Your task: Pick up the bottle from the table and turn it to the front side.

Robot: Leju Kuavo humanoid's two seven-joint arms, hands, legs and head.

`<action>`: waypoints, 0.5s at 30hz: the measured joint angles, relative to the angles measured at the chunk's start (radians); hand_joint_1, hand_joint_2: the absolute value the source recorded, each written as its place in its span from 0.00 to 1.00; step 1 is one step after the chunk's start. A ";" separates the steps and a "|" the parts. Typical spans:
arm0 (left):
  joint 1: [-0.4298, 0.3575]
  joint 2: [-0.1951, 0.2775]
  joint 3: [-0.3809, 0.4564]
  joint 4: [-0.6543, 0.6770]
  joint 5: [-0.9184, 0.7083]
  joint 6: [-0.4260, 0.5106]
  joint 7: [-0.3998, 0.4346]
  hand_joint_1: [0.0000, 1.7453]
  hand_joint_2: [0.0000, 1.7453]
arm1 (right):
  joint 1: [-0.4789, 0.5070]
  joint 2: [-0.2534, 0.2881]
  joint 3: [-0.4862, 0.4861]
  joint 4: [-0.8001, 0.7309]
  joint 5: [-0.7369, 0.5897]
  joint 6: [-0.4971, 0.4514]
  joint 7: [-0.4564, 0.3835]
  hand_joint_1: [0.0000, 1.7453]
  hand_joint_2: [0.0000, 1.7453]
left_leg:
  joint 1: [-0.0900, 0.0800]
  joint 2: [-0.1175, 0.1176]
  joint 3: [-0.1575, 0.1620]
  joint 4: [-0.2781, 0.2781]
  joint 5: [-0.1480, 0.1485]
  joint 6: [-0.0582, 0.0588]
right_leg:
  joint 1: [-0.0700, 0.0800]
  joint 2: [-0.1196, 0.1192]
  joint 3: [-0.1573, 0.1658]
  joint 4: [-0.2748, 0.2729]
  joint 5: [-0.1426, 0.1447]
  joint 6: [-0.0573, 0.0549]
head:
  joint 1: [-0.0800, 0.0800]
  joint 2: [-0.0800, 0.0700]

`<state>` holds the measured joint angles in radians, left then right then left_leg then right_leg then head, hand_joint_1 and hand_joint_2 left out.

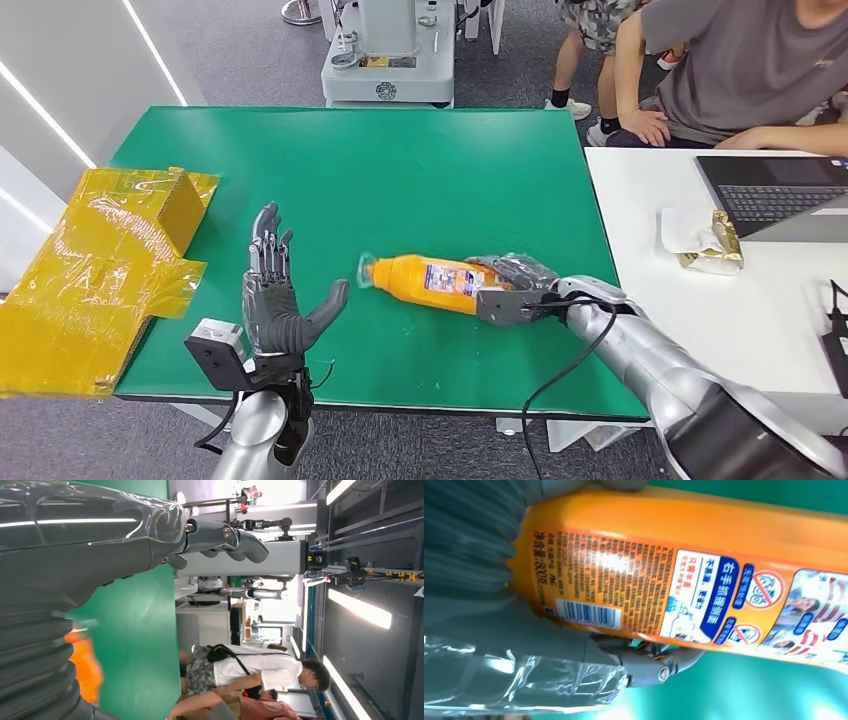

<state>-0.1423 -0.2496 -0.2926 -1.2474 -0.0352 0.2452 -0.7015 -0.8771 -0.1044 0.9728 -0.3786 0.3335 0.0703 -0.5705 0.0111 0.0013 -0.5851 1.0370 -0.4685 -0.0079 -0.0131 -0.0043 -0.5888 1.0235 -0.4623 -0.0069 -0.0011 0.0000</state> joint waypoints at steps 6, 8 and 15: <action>-0.015 0.006 0.025 0.007 -0.029 0.042 0.000 0.00 1.00 | 0.061 0.049 -0.141 -0.070 -0.052 -0.223 -0.030 1.00 1.00 | 0.000 0.000 0.000 0.000 0.000 -0.001 | 0.000 -0.001 -0.001 0.000 0.000 0.000 | 0.000 0.000; -0.023 0.007 0.039 0.009 -0.035 0.062 0.000 0.00 1.00 | 0.080 0.057 -0.187 -0.095 -0.067 -0.271 -0.042 1.00 1.00 | 0.000 0.000 0.000 0.000 0.000 -0.001 | 0.000 -0.001 -0.001 0.000 0.000 0.000 | 0.000 0.000; -0.061 0.013 0.077 0.019 -0.023 0.104 0.000 0.00 1.00 | 0.161 0.075 -0.339 -0.198 -0.093 -0.420 -0.114 1.00 1.00 | 0.000 -0.001 -0.001 0.000 0.000 -0.001 | 0.000 -0.001 -0.001 0.000 0.000 0.000 | 0.000 0.000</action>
<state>-0.2031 -0.2367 -0.2157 -1.2281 -0.0577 0.3487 -0.7015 -0.7163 -0.0296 0.6340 -0.5768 0.2402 -0.3492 -0.6841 0.0110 0.0007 -0.5861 1.0370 -0.4681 -0.0085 -0.0130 -0.0049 -0.5893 1.0234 -0.4624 -0.0070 -0.0011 0.0000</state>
